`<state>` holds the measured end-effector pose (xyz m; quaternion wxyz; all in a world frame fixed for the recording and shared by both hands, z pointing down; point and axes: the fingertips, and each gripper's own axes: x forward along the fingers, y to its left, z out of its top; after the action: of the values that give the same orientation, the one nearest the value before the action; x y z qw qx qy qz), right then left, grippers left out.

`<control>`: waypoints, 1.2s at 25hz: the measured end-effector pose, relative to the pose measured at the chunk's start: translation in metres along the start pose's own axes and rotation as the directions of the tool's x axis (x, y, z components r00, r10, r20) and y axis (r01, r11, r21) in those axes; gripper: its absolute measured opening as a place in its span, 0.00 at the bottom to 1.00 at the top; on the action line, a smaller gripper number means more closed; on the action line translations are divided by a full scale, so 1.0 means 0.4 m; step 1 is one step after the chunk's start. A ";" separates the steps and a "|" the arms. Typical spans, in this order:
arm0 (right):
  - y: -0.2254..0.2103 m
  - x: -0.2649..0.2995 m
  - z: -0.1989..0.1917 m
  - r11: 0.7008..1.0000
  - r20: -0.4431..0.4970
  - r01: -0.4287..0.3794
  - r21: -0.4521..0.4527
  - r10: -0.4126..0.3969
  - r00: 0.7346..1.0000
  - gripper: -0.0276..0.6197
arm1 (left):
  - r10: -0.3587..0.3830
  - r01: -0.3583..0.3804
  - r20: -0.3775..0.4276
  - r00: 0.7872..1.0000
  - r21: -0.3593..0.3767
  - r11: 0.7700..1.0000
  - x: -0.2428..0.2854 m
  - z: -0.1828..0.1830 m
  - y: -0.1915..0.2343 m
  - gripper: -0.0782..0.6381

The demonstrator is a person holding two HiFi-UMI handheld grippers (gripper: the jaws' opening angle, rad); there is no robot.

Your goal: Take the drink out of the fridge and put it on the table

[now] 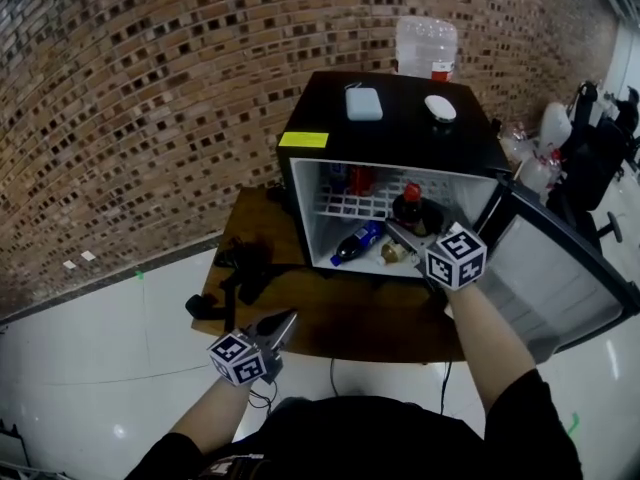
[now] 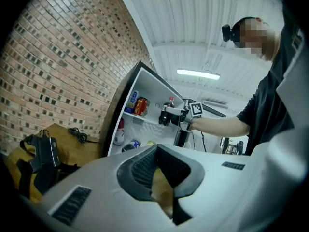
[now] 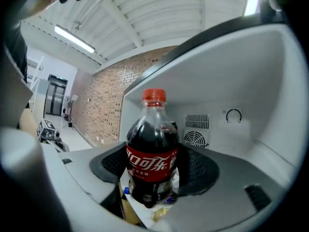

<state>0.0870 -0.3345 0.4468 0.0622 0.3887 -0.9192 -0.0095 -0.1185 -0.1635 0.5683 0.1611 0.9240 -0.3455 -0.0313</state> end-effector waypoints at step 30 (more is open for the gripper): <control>0.391 -0.089 -0.661 0.964 -0.112 -0.259 0.052 0.264 0.958 0.52 | -0.059 0.067 -0.102 0.993 0.078 0.995 0.160 -0.288 -0.012 0.10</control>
<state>0.0324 -0.1917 0.7156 0.1101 0.2647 -0.9572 0.0386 -0.0473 -0.1698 0.6791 0.1394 0.9406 -0.3086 0.0241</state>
